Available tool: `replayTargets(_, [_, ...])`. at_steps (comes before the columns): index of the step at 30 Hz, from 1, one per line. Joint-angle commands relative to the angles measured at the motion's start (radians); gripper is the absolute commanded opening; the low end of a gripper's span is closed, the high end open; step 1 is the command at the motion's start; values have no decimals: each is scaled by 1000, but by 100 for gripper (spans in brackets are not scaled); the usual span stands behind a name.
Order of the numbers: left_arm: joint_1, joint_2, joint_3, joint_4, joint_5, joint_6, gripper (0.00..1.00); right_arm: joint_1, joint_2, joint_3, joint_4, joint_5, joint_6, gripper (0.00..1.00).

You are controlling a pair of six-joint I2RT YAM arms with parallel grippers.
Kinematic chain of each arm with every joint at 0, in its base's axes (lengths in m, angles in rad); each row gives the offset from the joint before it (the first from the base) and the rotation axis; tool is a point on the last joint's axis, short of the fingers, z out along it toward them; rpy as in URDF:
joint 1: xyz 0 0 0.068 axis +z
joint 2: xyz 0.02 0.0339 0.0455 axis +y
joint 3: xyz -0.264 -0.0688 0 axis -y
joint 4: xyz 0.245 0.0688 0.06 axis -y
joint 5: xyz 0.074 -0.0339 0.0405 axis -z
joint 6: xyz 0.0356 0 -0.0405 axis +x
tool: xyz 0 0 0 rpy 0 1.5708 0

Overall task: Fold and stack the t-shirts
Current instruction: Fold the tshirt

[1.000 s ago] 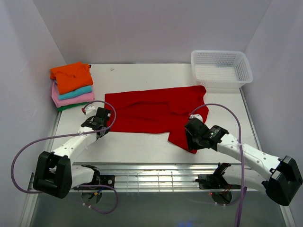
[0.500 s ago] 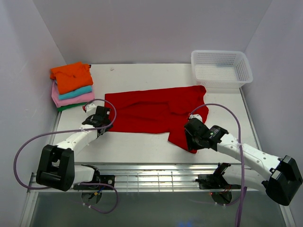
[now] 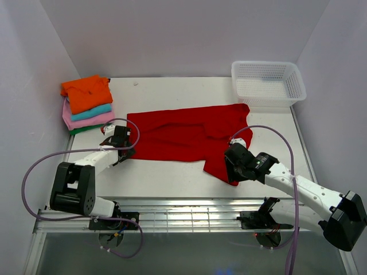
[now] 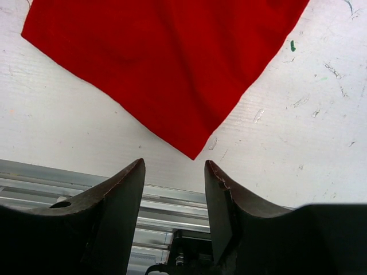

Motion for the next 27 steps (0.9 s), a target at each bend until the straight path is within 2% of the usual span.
replayTargets(1, [9, 20, 20, 4, 44, 7, 73, 8, -22, 43, -18, 28, 16, 52])
replayTargets(6, [20, 59, 34, -4, 48, 13, 61, 8, -23, 47, -18, 28, 14, 53])
replayTargets(9, [20, 72, 43, -12, 41, 11, 50, 8, -23, 50, -20, 31, 16, 53])
replayTargets(10, [20, 71, 41, -12, 34, 11, 43, 8, -23, 49, -21, 31, 16, 53])
replayTargets(13, [22, 63, 40, -13, 33, 10, 33, 8, -11, 49, -24, 28, 14, 53])
replayTargets(14, [20, 65, 43, -13, 33, 10, 26, 8, -6, 47, -26, 25, 16, 53])
replayTargets(21, [20, 62, 44, -24, 42, 5, 0, 15, 50, 24, -49, 3, 54, 54])
replayTargets(27, [18, 22, 29, -27, 68, -1, 0, 27, 93, -20, -67, 3, 122, 56])
